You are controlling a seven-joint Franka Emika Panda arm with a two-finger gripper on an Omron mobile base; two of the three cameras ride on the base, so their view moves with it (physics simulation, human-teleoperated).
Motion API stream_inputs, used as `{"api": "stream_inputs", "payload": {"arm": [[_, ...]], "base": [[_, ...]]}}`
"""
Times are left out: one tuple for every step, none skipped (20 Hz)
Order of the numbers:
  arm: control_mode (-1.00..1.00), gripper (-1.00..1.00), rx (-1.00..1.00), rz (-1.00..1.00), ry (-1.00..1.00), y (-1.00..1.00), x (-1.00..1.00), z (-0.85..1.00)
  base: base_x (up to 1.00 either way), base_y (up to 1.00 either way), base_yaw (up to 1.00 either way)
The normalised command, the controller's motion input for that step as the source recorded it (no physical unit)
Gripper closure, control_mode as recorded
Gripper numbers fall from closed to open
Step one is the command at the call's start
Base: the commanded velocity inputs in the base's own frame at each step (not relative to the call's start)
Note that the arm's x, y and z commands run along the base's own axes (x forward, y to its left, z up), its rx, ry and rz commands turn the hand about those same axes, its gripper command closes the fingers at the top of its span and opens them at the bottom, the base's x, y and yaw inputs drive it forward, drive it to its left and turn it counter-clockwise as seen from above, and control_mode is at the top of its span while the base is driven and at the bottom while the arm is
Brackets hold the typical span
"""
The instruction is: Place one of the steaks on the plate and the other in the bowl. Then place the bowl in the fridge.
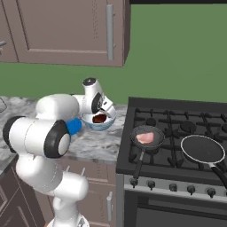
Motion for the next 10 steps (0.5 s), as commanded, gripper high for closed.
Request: {"api": "stream_inputs", "payload": {"arm": [[-1.00, -1.00, 0.00, 0.00, 0.00, -0.32, -0.85, 0.26], [-1.00, -1.00, 0.00, 0.00, 0.00, -0.35, -0.79, 0.33], [-1.00, -1.00, 0.00, 0.00, -0.01, -0.41, -0.84, 0.36], [-1.00, -1.00, 0.00, 0.00, -0.03, -0.44, -0.91, 0.39], [-1.00, -1.00, 0.00, 0.00, -0.01, -0.52, -0.74, 0.41], [-1.00, -1.00, 0.00, 0.00, 0.00, -0.56, -0.58, 0.46], [-1.00, -1.00, 0.00, 0.00, 0.00, -0.56, -0.49, 0.41], [-1.00, -1.00, 0.00, 0.00, 0.00, -0.59, -0.43, 0.41], [-1.00, -1.00, 0.00, 0.00, 0.00, -0.65, -0.39, 0.45], [-1.00, -1.00, 0.00, 0.00, 0.00, -0.70, -0.29, 0.49]], "base": [[0.00, 0.00, 0.00], [0.00, 0.00, 0.00], [0.00, 0.00, 0.00], [0.00, 0.00, 0.00], [0.00, 0.00, 0.00], [0.00, 0.00, 0.00], [0.00, 0.00, 0.00], [0.00, 0.00, 0.00], [0.00, 0.00, 0.00], [0.00, 0.00, 0.00]]}}
